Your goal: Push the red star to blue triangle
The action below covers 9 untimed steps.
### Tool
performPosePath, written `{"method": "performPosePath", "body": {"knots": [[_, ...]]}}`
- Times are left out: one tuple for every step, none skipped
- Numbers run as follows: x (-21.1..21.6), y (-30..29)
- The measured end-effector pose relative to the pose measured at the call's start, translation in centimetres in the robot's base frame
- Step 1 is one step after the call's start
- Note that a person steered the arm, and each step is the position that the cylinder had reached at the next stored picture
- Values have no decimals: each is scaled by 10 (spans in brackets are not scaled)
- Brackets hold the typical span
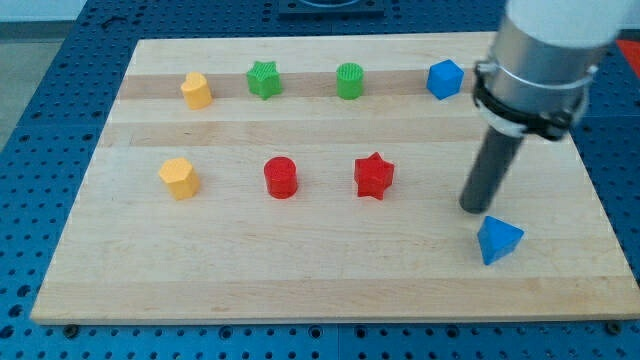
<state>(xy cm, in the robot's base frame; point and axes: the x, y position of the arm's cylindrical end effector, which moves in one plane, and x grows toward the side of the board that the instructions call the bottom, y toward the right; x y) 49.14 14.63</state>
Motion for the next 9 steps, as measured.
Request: {"method": "performPosePath", "body": {"knots": [[-35, -23], [-54, -64], [-58, -119], [-58, -170], [-44, -180], [-36, -153], [-29, -110], [-24, -59], [-26, -51]]}}
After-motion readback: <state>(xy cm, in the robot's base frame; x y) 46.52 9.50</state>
